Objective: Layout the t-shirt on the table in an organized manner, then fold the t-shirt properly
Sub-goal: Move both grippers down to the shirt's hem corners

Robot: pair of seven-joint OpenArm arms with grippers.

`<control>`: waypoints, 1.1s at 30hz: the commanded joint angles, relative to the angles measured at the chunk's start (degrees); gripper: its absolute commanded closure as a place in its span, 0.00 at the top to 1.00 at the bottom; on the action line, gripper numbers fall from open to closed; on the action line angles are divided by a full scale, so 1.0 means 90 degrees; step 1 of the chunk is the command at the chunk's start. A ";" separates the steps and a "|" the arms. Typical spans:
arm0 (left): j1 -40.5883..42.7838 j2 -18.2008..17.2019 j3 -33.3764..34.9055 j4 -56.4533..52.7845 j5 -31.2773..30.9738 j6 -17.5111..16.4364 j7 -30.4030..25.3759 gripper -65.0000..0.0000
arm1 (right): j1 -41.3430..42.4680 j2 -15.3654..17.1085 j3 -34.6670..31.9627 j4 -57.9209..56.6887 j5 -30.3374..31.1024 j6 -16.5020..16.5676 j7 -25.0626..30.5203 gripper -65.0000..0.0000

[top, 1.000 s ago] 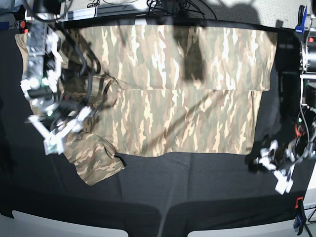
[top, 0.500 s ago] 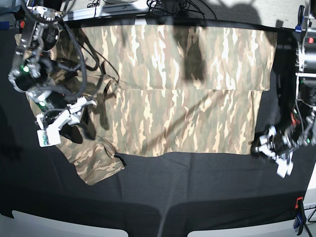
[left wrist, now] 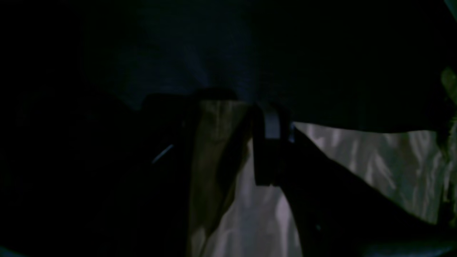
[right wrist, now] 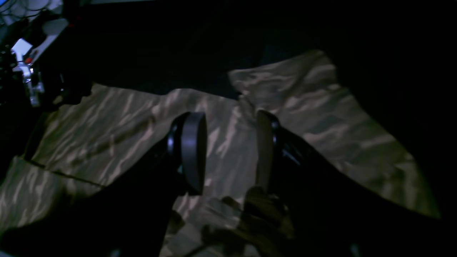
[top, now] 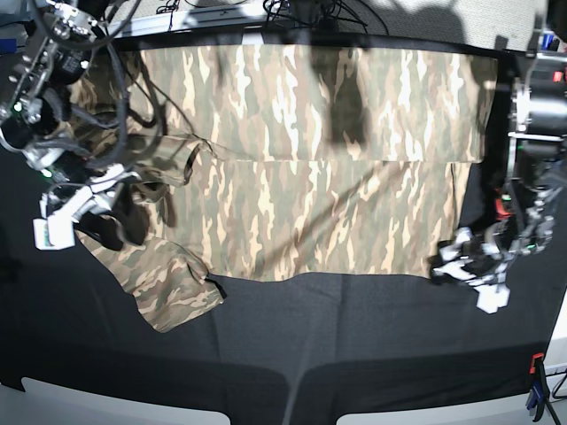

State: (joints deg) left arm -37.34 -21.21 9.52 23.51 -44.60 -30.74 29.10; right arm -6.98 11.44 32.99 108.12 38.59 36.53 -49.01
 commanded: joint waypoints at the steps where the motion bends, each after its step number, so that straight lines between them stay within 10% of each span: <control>1: -0.0189 0.0002 -0.0019 0.0066 0.0019 -0.0068 0.0090 0.33 | 0.0087 0.0068 0.0090 0.0112 0.0117 0.0114 0.0119 0.35; 33: -0.0189 -0.0483 -0.0019 0.0114 0.0539 -0.0119 -0.0029 0.33 | 0.0175 0.0068 0.0379 0.0112 0.0073 0.0114 0.0080 0.35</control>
State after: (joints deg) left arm -37.47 -24.80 9.52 23.75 -39.44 -31.92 28.99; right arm -6.17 11.42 36.16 108.12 37.98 36.58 -49.60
